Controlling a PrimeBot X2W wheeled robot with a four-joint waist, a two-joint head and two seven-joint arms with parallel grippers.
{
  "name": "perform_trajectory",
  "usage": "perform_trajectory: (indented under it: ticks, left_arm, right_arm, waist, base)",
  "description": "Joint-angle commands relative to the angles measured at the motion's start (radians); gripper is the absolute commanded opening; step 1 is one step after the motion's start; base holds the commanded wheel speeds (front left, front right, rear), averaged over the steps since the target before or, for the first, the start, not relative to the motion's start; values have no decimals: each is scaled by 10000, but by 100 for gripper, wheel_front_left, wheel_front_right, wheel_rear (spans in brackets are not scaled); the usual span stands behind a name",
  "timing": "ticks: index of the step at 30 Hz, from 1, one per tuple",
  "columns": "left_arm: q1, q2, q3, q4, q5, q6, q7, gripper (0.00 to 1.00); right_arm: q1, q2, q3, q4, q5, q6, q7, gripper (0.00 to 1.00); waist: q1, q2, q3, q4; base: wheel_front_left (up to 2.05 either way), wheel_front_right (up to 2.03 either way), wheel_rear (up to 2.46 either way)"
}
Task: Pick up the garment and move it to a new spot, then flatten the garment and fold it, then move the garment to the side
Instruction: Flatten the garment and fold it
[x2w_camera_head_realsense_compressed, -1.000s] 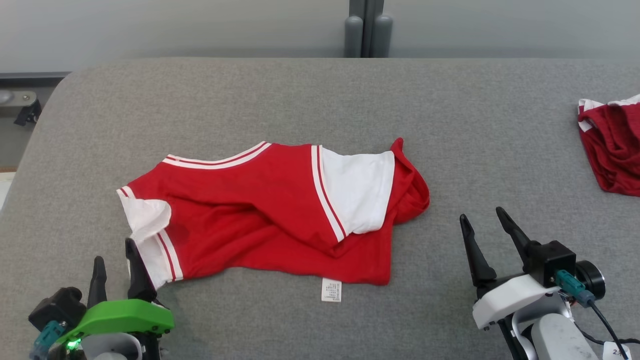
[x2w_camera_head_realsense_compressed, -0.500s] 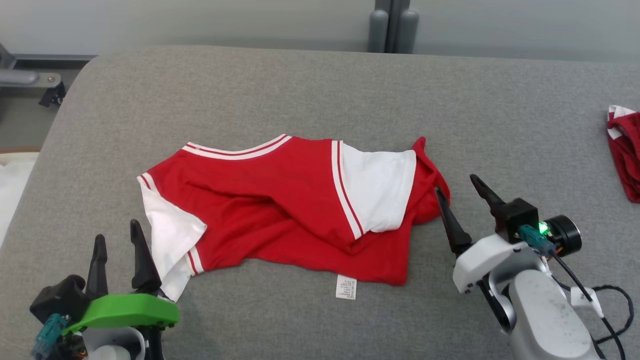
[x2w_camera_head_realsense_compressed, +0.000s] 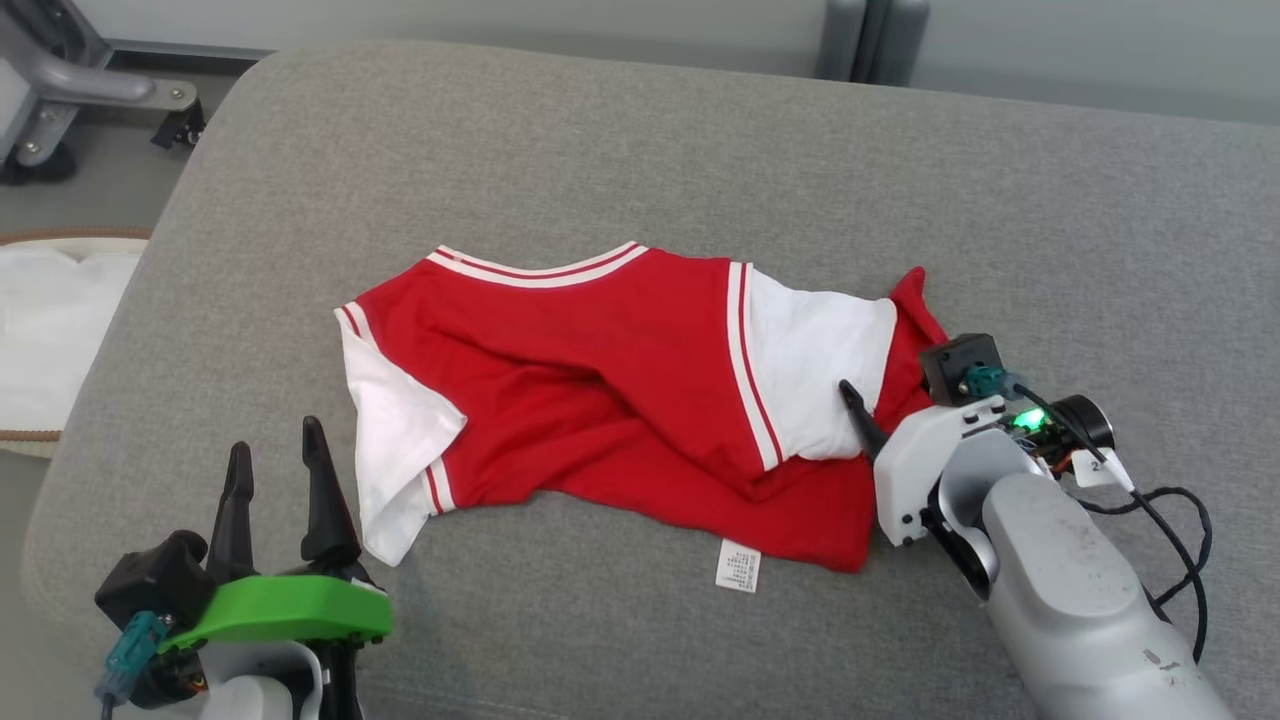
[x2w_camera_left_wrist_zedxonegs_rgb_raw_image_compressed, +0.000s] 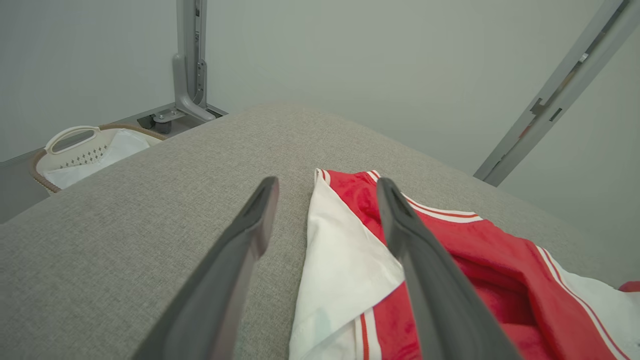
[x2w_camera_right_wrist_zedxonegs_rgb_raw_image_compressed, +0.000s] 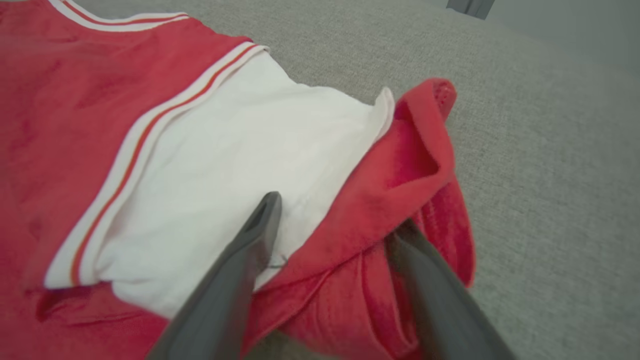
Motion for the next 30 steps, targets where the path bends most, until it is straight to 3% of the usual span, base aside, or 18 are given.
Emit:
perform_trajectory:
  ticks: [1,2,3,4,12,24,30]
  left_arm:
    - [-32,41,6,-70,-2,58,-5,100]
    - [-35,41,1,-86,-14,65,-3,100]
    - [-44,41,-9,-113,-33,64,-3,100]
    - [-58,41,-24,-140,-46,73,-5,100]
    - [-174,41,-269,-416,-112,99,-3,100]
    - [-351,41,-932,-681,-227,113,-5,100]
    - [-423,41,-1152,-692,-214,147,-3,100]
  right_arm:
    - [-241,-53,72,178,120,-15,37,90]
    - [-348,-56,114,294,152,-15,64,60]
    - [-482,-49,211,444,98,-15,98,11]
    - [-606,-44,249,558,24,-15,111,0]
    - [-1936,-148,-625,1259,-1556,-15,-129,0]
    - [-3538,-1885,-2342,1894,-3263,-15,-264,0]
    - [-3999,-2182,-3038,2317,-3778,-15,-501,0]
  waist:
    - [0,0,63,74]
    - [0,0,74,85]
    - [0,0,88,95]
    - [0,0,100,104]
    - [0,0,211,155]
    - [0,0,476,418]
    - [0,0,658,477]
  base:
    - [0,0,0]
    - [0,0,0]
    - [0,0,0]
    - [0,0,0]
    - [0,0,0]
    - [0,0,0]
    - [0,0,0]
